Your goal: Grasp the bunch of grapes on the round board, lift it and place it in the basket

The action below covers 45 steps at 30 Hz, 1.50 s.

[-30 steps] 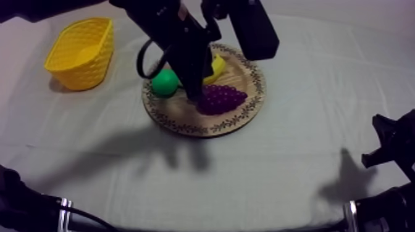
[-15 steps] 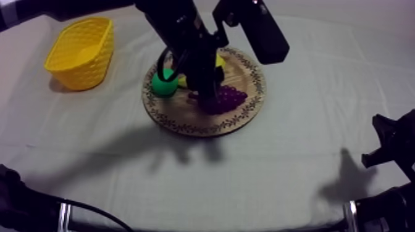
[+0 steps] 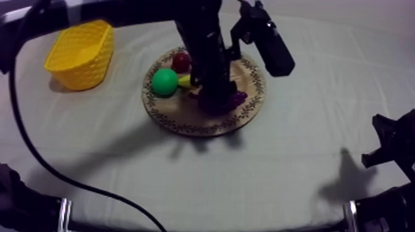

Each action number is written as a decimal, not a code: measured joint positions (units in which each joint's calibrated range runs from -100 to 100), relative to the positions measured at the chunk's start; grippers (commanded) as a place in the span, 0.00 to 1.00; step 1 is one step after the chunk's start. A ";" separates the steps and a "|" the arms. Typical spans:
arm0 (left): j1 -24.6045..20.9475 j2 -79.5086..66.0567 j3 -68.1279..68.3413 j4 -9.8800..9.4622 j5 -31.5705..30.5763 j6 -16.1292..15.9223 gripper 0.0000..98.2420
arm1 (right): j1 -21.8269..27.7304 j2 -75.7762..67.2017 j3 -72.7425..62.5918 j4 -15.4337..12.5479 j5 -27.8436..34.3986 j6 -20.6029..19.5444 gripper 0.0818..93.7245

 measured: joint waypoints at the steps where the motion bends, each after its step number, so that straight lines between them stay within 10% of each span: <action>1: 0.04 0.91 -0.60 0.00 0.18 -0.06 0.73 | 0.00 0.00 0.00 0.00 0.00 0.00 0.00; 28: -1.66 18.04 -14.92 -1.20 3.90 -0.87 0.72 | 0.00 0.00 0.00 0.00 0.00 -0.01 0.00; 45: -1.57 20.22 -16.46 -1.86 4.84 1.60 0.48 | 0.00 0.00 0.00 0.00 0.00 -0.01 0.00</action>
